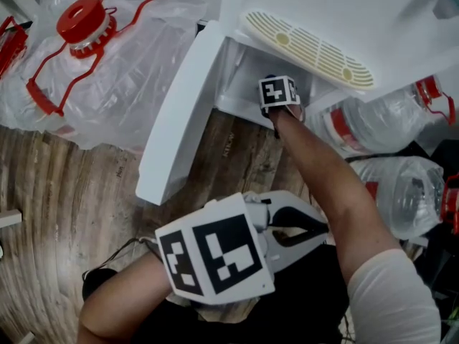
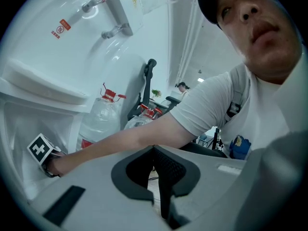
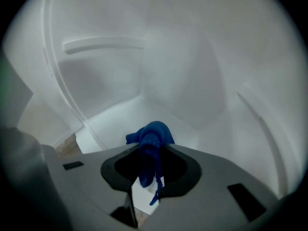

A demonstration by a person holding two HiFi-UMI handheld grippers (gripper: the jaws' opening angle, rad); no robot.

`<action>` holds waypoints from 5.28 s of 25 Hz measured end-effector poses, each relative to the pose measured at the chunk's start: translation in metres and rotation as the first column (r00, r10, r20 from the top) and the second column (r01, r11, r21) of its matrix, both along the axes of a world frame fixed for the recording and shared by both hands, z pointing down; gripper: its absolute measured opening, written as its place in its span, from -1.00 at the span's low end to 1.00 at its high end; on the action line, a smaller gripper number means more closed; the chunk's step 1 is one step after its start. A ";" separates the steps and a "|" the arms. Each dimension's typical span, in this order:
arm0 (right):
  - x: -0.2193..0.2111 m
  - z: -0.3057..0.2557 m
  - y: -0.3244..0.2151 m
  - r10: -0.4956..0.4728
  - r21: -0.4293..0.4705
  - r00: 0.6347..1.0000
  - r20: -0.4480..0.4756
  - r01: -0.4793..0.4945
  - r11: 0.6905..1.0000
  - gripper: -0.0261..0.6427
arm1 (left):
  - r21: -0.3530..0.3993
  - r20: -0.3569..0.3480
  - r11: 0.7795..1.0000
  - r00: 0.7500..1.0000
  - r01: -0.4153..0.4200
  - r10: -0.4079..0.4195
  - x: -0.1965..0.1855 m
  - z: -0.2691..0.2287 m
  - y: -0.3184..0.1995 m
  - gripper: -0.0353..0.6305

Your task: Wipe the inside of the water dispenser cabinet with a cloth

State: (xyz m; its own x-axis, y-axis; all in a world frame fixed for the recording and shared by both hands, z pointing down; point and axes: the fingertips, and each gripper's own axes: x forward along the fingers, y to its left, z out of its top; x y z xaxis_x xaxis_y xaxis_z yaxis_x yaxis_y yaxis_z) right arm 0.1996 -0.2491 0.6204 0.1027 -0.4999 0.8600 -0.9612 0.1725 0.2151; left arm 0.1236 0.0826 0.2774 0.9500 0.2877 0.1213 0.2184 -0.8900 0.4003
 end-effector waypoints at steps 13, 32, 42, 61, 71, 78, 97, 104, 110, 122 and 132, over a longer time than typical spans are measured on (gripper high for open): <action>-0.014 -0.031 0.010 -0.163 -0.068 0.978 -0.130 0.156 0.986 -0.67 | 0.025 -0.038 0.999 0.999 -0.028 0.029 -0.007 -0.020 0.010 -0.88; 0.017 -0.122 0.000 -0.047 0.013 0.903 -0.426 0.058 0.998 -0.67 | 0.040 -0.077 0.998 0.996 -0.046 0.049 -0.031 -0.042 0.030 -0.88; 0.032 -0.131 0.030 0.063 0.067 0.904 -0.423 -0.038 0.997 -0.67 | 0.062 -0.101 0.994 0.990 -0.089 0.095 -0.053 -0.054 0.035 -0.88; 0.015 -0.115 0.015 -0.319 -0.190 0.721 -0.616 0.256 0.948 -0.67 | 0.033 -0.099 0.995 0.991 -0.090 0.093 -0.059 -0.051 0.026 -0.88; 0.023 -0.081 0.032 -0.535 -0.453 0.603 -0.591 0.300 0.839 -0.67 | 0.012 -0.089 0.996 0.992 -0.093 0.094 -0.054 -0.040 0.021 -0.88; 0.020 -0.075 0.048 -0.618 -0.535 0.564 -0.548 0.332 0.777 -0.67 | 0.014 -0.096 0.994 0.990 -0.105 0.105 -0.050 -0.041 0.022 -0.88; 0.021 -0.054 0.012 -0.705 -0.596 0.456 -0.543 0.382 0.706 -0.67 | 0.007 -0.051 0.997 0.996 -0.071 0.071 -0.039 -0.029 0.016 -0.88; 0.036 -0.023 0.015 -0.776 -0.693 0.378 -0.505 0.359 0.625 -0.67 | -0.023 -0.030 0.998 0.997 -0.066 0.066 -0.030 -0.014 0.010 -0.88; 0.035 -0.008 0.027 -0.827 -0.744 0.315 -0.465 0.367 0.558 -0.67 | -0.039 -0.027 0.996 0.997 -0.074 0.073 -0.024 -0.008 0.008 -0.88; 0.025 0.003 0.057 -0.869 -0.763 0.295 -0.398 0.420 0.492 -0.67 | -0.033 -0.037 0.995 0.995 -0.090 0.089 -0.024 -0.009 0.010 -0.88; 0.006 0.007 0.077 -0.874 -0.708 0.310 -0.374 0.514 0.485 -0.67 | -0.020 -0.030 0.996 0.995 -0.092 0.091 -0.028 -0.009 0.014 -0.88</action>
